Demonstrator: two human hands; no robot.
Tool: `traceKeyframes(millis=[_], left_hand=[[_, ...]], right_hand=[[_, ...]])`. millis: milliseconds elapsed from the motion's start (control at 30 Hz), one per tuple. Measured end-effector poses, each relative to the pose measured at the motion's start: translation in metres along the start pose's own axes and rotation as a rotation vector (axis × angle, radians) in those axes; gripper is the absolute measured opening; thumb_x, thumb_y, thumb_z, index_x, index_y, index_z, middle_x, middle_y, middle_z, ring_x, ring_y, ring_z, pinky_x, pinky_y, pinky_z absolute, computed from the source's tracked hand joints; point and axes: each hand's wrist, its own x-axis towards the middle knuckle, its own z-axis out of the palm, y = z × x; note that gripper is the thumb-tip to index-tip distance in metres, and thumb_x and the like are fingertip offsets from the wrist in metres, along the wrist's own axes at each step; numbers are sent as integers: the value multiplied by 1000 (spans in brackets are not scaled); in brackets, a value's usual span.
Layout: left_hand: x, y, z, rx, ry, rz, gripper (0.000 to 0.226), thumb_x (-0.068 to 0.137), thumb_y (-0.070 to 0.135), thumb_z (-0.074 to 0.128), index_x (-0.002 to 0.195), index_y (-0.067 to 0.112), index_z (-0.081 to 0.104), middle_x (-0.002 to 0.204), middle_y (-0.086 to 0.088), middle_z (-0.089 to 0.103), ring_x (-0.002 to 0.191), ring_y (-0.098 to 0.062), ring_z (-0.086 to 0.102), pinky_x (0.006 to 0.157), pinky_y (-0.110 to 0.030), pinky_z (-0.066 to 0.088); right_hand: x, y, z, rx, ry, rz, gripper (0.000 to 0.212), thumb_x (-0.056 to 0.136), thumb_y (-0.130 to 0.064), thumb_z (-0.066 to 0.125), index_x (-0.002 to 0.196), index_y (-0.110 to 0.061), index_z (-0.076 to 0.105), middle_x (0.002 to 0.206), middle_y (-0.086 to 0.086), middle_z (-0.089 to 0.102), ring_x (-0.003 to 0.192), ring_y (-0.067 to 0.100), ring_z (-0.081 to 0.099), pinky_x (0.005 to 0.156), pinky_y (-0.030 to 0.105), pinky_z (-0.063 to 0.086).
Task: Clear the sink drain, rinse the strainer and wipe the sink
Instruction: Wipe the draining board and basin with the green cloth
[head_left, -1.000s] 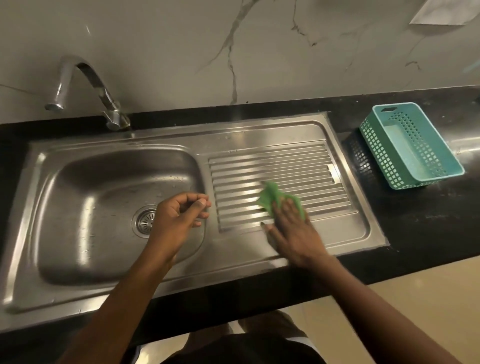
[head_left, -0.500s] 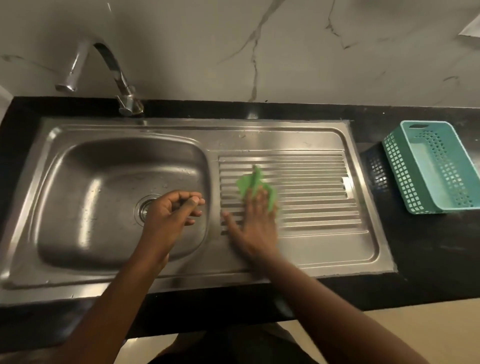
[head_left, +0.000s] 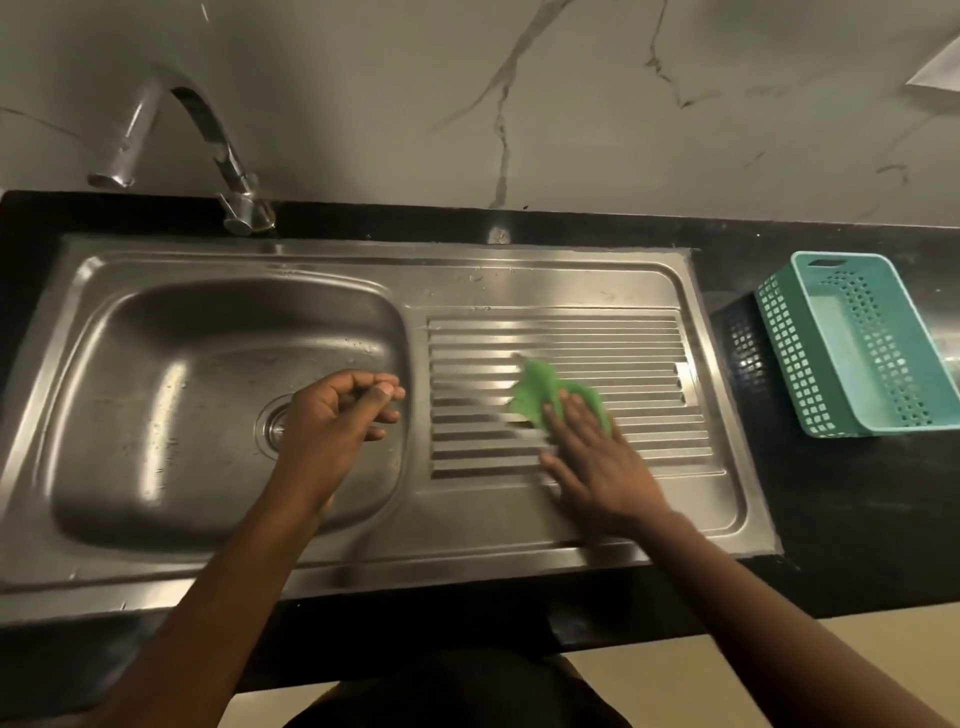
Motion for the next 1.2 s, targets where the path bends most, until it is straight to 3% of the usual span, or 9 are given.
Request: traceKeyframes(millis=[100, 200, 367, 633, 733, 867, 1000, 1100, 1200], left_hand=[[-2, 3, 2, -9, -13, -9, 16, 102, 11, 64, 112, 6, 76, 107, -11, 81, 101, -37, 76, 91, -50, 60], [-3, 3, 1, -16, -11, -12, 17, 102, 10, 64, 112, 4, 76, 108, -13, 81, 103, -41, 74, 92, -50, 59], [-2, 0, -6, -6, -26, -24, 17, 103, 11, 63, 113, 6, 76, 108, -9, 81, 102, -37, 75, 91, -48, 60], [4, -3, -7, -5, 2, -14, 14, 102, 14, 66, 108, 12, 78, 100, -3, 83, 91, -22, 78, 84, -41, 60], [6, -2, -6, 16, 1, 11, 13, 102, 15, 66, 106, 18, 78, 100, 1, 84, 92, -20, 79, 81, -38, 61], [9, -2, -4, 17, -4, 16, 13, 102, 16, 66, 105, 19, 78, 99, 2, 83, 92, -23, 79, 82, -39, 61], [10, -2, -1, -13, -6, 5, 14, 101, 14, 66, 108, 14, 78, 101, -2, 83, 97, -30, 77, 86, -41, 61], [11, -3, 1, -29, -11, -6, 14, 101, 13, 66, 109, 11, 78, 103, -5, 83, 99, -35, 76, 84, -40, 61], [11, -5, 0, -36, -17, -10, 14, 101, 13, 66, 110, 10, 78, 103, -5, 83, 99, -35, 76, 84, -41, 61]], right_hand=[[-7, 44, -10, 87, 22, 231, 77, 101, -74, 6, 166, -35, -4, 174, -4, -8, 161, 16, -12, 132, 48, 5], [7, 62, -17, 237, 104, 514, 82, 100, -77, 7, 167, -30, 0, 175, 3, -4, 162, 21, -9, 130, 54, 4], [60, -8, -15, 361, 217, 777, 105, 92, -86, 10, 167, -12, -1, 174, 16, -6, 162, 30, -10, 128, 60, -1], [89, -173, 13, 334, 125, 299, 105, 91, -88, 10, 167, -17, -3, 174, 9, -11, 160, 21, -20, 129, 52, -9], [90, -167, 9, 264, 80, 107, 98, 95, -84, 11, 168, -20, 3, 175, 4, -8, 161, 18, -15, 130, 48, -8], [84, -87, -4, -48, 42, -197, 77, 105, -68, 23, 167, -24, 15, 175, 4, 12, 162, 18, 7, 131, 44, 5], [75, 11, -26, 54, 38, 165, 82, 100, -73, 9, 167, -26, 8, 175, 6, 10, 163, 22, 4, 129, 52, 16], [65, 81, -42, 80, -2, 413, 86, 98, -74, 10, 167, -23, 4, 175, 11, 0, 162, 29, -2, 129, 57, 11], [80, 86, -52, 245, 34, 619, 100, 92, -85, 8, 167, -20, -1, 175, 12, -6, 162, 28, -5, 129, 57, 1]])
